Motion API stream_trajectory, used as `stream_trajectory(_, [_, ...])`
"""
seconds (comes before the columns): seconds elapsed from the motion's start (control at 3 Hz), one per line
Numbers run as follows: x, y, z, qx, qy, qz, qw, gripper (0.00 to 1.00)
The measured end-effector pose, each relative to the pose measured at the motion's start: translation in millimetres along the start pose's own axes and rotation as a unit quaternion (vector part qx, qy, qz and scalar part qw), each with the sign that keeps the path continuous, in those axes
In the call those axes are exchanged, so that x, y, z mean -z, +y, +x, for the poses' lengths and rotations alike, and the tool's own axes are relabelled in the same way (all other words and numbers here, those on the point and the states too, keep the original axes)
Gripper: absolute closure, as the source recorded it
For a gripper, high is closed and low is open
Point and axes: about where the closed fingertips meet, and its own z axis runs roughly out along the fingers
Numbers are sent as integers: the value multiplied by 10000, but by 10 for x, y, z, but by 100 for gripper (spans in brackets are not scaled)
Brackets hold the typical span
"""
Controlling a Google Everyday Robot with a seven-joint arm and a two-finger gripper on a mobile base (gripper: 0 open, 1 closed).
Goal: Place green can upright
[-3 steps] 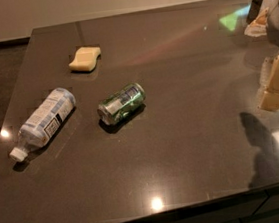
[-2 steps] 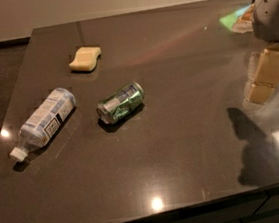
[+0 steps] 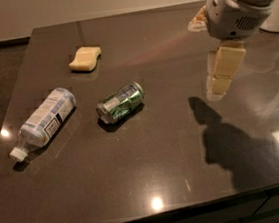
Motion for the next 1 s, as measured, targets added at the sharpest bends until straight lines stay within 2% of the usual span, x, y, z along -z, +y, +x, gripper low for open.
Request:
stream_trajectory(0.33, [-262, -138, -304, 490, -136, -126, 9986, 0])
stream_trajectory(0.67, [-542, -248, -593, 1001, -230, -358, 9941, 0])
stream_trajectory(1.0, [-813, -312, -837, 1569, -250, -646, 9852, 0])
